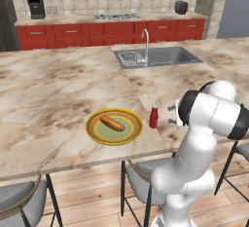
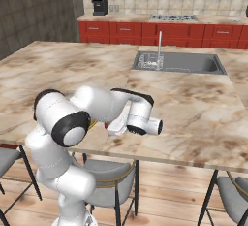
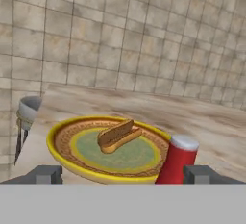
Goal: Move the hot dog bun to the plate on the dining table and place the condiment next to that plate. Then navigate to the fridge and take the sausage and place it on the plate as well.
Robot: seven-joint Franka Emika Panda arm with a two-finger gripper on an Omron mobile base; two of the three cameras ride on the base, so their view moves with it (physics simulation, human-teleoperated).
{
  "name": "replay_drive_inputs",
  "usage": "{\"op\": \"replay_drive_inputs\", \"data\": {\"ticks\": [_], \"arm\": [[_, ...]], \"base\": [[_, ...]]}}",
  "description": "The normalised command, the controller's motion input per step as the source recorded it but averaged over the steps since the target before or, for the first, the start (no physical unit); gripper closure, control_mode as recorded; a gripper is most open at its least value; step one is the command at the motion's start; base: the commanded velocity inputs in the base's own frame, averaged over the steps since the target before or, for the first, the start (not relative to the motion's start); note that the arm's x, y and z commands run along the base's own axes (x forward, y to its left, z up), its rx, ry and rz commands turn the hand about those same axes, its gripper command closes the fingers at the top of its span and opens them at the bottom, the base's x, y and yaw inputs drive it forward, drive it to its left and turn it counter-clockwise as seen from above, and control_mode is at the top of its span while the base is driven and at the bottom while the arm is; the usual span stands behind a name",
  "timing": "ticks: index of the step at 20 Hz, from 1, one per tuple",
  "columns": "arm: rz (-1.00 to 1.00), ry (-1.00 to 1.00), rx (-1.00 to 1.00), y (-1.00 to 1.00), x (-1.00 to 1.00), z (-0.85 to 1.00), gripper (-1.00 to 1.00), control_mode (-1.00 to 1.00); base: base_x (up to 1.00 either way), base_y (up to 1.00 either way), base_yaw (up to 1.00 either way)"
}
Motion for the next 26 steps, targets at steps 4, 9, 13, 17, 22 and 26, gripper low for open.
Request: {"op": "replay_drive_inputs", "data": {"ticks": [4,9,13,17,22,26], "arm": [[-0.11,0.0,-0.07,0.0,-0.37,1.0,-1.0,-1.0],[-0.18,0.05,-0.03,0.0,-0.52,1.0,-1.0,-1.0],[-0.31,0.16,0.0,0.0,-0.5,0.99,-1.0,-1.0],[-0.38,0.27,0.0,0.0,-0.47,0.98,-1.0,-1.0],[-0.47,0.41,0.01,0.0,-0.39,0.61,-1.0,-1.0],[-0.54,0.46,0.03,0.0,-0.49,0.24,-1.0,-1.0]], "base": [[0.0,0.0,0.0],[0.0,0.0,0.0],[0.0,0.0,0.0],[0.0,0.0,0.0],[0.0,0.0,0.0],[0.0,0.0,0.0]]}}
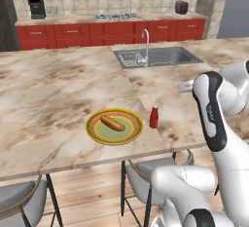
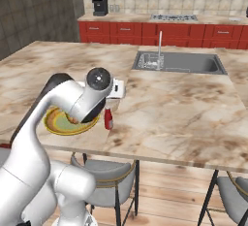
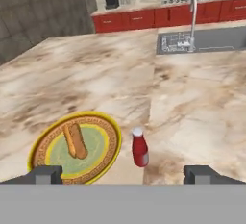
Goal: Move the hot dog bun to the plate on the dining table and place the condiment next to that plate. Then navigate to the fridge and take the sausage and place it on the plate as well.
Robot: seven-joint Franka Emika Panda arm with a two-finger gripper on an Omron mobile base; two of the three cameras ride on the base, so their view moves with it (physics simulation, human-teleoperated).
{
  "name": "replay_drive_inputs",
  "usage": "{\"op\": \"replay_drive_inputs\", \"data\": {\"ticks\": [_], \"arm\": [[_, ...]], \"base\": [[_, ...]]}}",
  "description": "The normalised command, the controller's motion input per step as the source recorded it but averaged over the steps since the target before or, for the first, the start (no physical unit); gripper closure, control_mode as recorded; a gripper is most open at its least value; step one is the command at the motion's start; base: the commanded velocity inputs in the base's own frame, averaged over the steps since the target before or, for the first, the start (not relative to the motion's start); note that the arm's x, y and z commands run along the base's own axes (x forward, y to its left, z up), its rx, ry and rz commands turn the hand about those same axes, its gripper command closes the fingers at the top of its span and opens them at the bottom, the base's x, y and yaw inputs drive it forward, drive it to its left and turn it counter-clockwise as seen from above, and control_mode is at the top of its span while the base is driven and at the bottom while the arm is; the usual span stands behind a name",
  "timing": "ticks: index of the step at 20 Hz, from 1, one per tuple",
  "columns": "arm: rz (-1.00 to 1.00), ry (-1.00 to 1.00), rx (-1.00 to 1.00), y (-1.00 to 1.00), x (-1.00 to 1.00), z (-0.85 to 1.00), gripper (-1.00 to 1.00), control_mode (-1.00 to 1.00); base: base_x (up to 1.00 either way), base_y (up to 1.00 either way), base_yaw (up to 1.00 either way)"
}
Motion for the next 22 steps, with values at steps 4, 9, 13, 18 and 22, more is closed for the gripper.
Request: {"op": "replay_drive_inputs", "data": {"ticks": [4,9,13,18,22], "arm": [[-0.54,0.34,0.04,0.0,-0.64,0.2,-1.0,-1.0],[-0.32,0.17,-0.03,0.23,-0.47,0.09,-1.0,-1.0],[0.02,0.11,-0.01,0.41,-0.25,-0.2,-1.0,-1.0],[0.0,0.1,-0.01,0.39,-0.57,-0.33,-1.0,-1.0],[-0.01,0.01,0.0,0.15,-0.78,-0.39,-1.0,-1.0]], "base": [[0.0,0.0,0.0],[0.0,0.0,0.0],[0.0,0.0,0.0],[0.0,0.0,0.0],[0.0,0.0,0.0]]}}
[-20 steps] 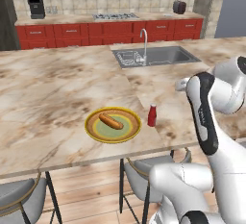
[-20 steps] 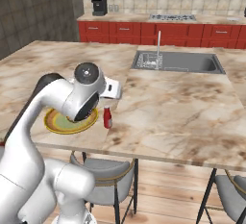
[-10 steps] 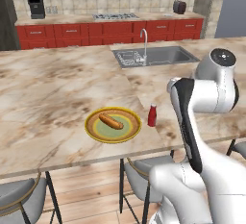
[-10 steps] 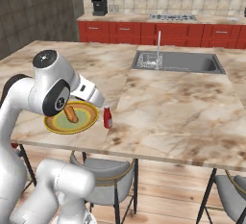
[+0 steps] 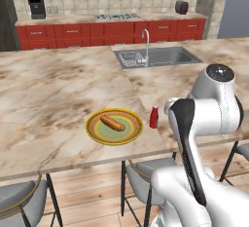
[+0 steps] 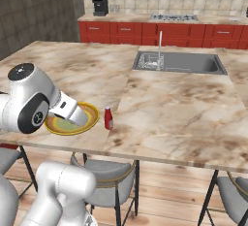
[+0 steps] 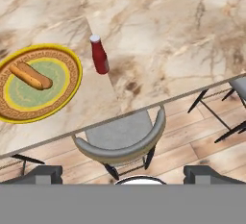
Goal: Move the hot dog bun to the plate on the dining table and place the condiment next to that plate. Then navigate to the fridge and take the sausage and place it on the plate as well.
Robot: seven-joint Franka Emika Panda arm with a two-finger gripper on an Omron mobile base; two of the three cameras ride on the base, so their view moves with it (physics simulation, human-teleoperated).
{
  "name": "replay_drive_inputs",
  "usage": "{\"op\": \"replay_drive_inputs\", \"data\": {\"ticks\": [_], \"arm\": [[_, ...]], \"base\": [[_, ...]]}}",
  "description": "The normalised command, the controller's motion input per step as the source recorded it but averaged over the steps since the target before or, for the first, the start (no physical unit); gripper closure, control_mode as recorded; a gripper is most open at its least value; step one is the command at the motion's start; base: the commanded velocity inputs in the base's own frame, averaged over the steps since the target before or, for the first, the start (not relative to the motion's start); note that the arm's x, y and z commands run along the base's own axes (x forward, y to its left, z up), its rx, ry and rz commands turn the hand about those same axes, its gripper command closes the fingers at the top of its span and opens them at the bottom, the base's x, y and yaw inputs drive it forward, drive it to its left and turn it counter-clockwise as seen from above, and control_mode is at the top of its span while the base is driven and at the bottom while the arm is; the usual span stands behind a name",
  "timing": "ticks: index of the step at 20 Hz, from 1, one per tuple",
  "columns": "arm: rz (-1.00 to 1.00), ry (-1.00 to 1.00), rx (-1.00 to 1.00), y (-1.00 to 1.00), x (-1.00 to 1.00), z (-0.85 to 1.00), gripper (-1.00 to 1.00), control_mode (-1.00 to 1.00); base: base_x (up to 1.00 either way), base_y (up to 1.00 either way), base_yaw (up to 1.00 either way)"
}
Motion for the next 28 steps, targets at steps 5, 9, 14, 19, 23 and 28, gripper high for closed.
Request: {"op": "replay_drive_inputs", "data": {"ticks": [5,9,14,19,23,28], "arm": [[0.0,-0.03,-0.03,0.05,-0.3,-0.23,-1.0,-1.0],[-0.08,-0.2,0.0,-0.01,-0.78,-0.03,-1.0,-1.0],[-0.04,-0.11,0.0,-0.02,-0.33,0.06,-1.0,-1.0],[-0.02,0.0,0.0,-0.06,-0.06,0.0,-1.0,1.0],[0.0,0.0,0.0,0.0,0.0,0.0,-1.0,1.0],[0.0,0.0,0.0,0.0,0.0,0.0,-1.0,1.0]], "base": [[0.0,0.0,0.0],[0.0,0.0,0.0],[0.0,0.0,0.0],[-0.35,-0.52,-0.17],[-0.43,-0.81,-0.51],[-0.1,-0.6,-0.74]]}}
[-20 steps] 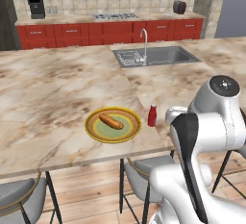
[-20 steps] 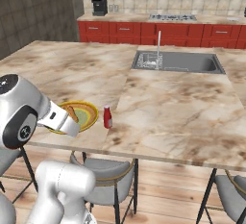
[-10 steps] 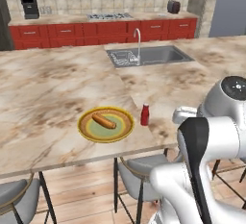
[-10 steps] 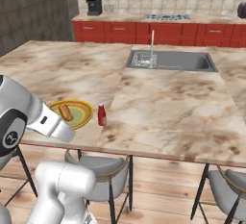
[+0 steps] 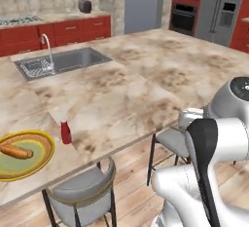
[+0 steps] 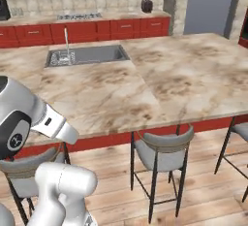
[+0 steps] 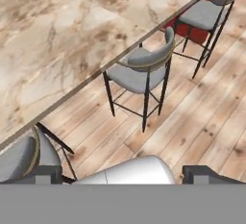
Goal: Move the hot dog bun to the plate on the dining table and place the condiment next to that plate. Then navigate to the fridge and take the sausage and place it on the plate as well.
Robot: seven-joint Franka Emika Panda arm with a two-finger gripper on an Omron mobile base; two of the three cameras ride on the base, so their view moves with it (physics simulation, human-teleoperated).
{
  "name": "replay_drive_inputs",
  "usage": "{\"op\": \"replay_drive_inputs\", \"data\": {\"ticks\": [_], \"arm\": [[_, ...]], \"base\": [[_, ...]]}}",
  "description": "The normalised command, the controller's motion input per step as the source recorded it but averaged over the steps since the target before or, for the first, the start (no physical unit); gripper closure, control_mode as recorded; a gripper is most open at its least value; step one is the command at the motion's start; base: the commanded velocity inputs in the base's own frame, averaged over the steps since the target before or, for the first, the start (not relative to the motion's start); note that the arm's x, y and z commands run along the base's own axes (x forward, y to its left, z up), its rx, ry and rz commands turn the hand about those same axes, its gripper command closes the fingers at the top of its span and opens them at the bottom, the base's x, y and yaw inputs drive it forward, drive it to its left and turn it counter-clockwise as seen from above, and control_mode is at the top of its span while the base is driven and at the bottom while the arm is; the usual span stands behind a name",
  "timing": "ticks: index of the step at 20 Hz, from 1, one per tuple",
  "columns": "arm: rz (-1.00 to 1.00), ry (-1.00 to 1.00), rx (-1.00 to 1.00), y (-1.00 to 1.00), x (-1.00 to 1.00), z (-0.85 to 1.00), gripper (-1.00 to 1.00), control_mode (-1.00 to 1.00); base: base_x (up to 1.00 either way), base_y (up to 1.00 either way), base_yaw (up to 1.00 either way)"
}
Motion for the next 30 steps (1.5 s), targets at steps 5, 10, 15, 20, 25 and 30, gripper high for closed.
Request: {"op": "replay_drive_inputs", "data": {"ticks": [5,10,15,20,25,30], "arm": [[0.0,0.0,0.0,0.0,0.0,0.0,-1.0,1.0],[0.0,0.0,0.0,0.0,0.0,0.0,-1.0,1.0],[0.0,0.0,0.0,0.0,0.0,0.0,-1.0,1.0],[0.0,0.0,0.0,0.0,0.0,0.0,-1.0,1.0],[0.0,0.0,0.0,0.0,0.0,0.0,-1.0,1.0],[0.0,0.0,0.0,0.0,0.0,0.0,-1.0,1.0]], "base": [[0.0,-0.6,-0.77],[0.0,-0.96,-0.64],[0.02,-1.0,-0.56],[0.69,-0.99,-0.26],[1.0,-0.75,0.04],[1.0,-0.59,0.18]]}}
